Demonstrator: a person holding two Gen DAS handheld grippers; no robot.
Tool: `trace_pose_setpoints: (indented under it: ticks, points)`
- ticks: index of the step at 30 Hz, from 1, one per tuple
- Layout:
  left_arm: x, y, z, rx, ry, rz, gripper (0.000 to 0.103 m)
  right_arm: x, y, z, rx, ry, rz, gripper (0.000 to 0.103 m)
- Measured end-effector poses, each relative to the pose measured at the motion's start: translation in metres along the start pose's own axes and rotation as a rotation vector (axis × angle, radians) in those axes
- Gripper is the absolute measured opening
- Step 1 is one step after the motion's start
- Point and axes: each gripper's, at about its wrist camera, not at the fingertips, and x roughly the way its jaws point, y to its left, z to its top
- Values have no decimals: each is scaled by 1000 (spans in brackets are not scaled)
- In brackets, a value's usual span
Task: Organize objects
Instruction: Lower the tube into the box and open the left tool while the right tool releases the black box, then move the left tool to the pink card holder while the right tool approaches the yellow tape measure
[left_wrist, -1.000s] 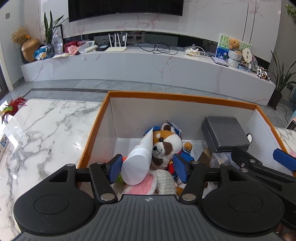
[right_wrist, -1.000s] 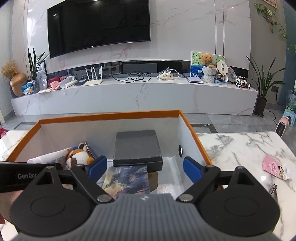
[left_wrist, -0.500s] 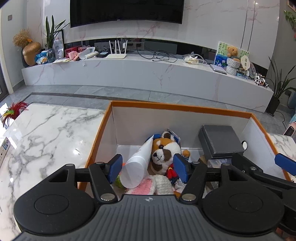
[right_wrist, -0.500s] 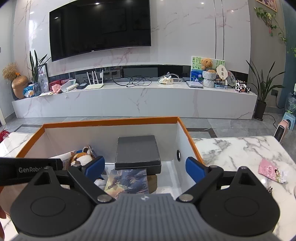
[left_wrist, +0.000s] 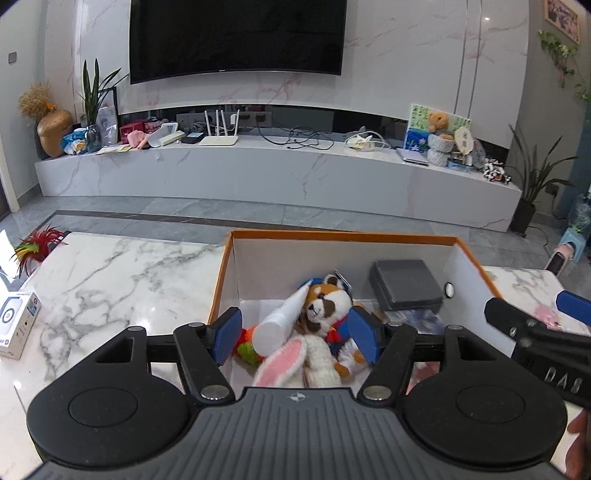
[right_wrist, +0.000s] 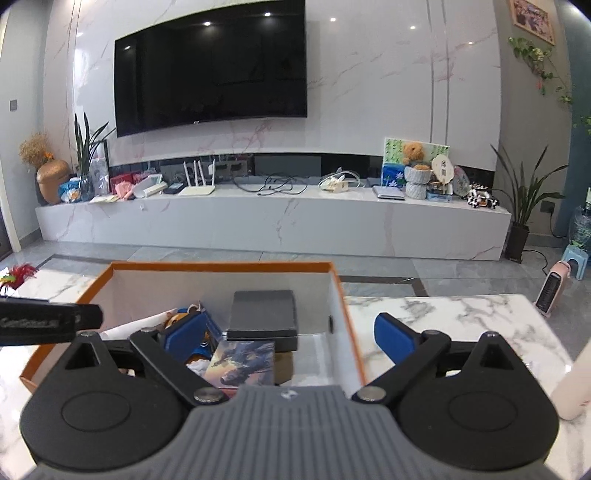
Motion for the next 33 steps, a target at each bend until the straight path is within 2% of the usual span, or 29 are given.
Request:
trace_pose_setpoints:
  ticks: [5, 11, 15, 19, 22, 24, 27, 29, 31, 33]
  points:
    - [-21, 3, -20, -4, 11, 8, 76, -23, -6, -5, 0, 14, 12, 99]
    - [-38, 1, -51, 11, 61, -5, 77, -44, -8, -20, -7, 61, 60, 99]
    - [-39, -3, -85, 0, 118, -33, 78, -55, -12, -23, -6, 65, 43, 99]
    - [-17, -2, -107, -115, 237, -79, 78, -64, -19, -26, -4, 56, 42, 99]
    - [3, -1, -116, -199, 333, -51, 78, -65, -21, -29, -8, 65, 52, 99]
    - [14, 2, -119, -257, 375, 1, 78, -63, -22, -30, -17, 69, 59, 99]
    - [22, 3, -120, -318, 368, 67, 79, -58, -23, -31, -18, 81, 66, 99]
    - [29, 4, -121, -370, 375, 75, 80, -55, -24, -32, -18, 89, 74, 99]
    - [36, 4, -122, -400, 387, 62, 87, -52, -24, -34, -24, 98, 80, 99]
    - [38, 0, -122, -387, 378, 83, 87, -49, -24, -36, -33, 106, 86, 99]
